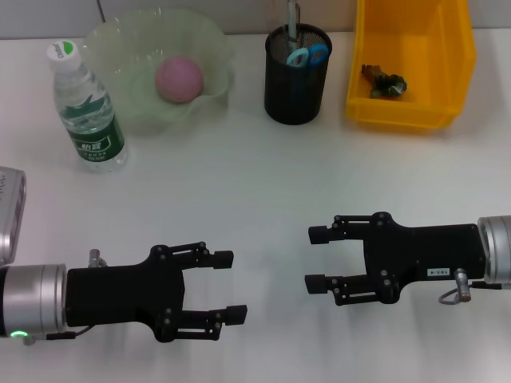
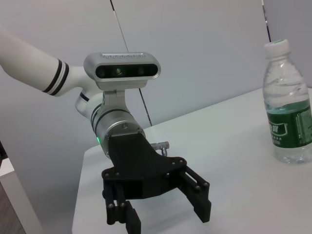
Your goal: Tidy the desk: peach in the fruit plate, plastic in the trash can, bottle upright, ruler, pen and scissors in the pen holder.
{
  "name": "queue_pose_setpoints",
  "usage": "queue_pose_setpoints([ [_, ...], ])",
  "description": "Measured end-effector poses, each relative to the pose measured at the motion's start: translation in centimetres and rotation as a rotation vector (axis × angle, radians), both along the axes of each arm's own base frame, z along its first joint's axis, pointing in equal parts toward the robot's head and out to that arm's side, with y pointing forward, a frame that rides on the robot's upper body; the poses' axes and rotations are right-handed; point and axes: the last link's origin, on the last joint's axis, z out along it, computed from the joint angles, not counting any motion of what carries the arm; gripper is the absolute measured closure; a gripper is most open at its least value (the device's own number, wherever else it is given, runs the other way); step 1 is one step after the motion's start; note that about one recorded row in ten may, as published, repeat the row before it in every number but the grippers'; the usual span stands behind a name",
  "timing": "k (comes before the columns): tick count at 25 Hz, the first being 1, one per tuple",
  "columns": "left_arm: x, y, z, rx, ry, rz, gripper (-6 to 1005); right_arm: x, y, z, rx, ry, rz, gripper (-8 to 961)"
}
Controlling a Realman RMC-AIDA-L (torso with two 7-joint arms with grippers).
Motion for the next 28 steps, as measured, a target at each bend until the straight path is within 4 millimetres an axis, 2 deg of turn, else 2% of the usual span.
queue_pose_setpoints([
  [28, 0.08, 0.17, 0.22, 0.003, -0.005, -0.003, 194, 0.02, 0.02, 0.24, -0.001, 0.007, -0.010, 210],
])
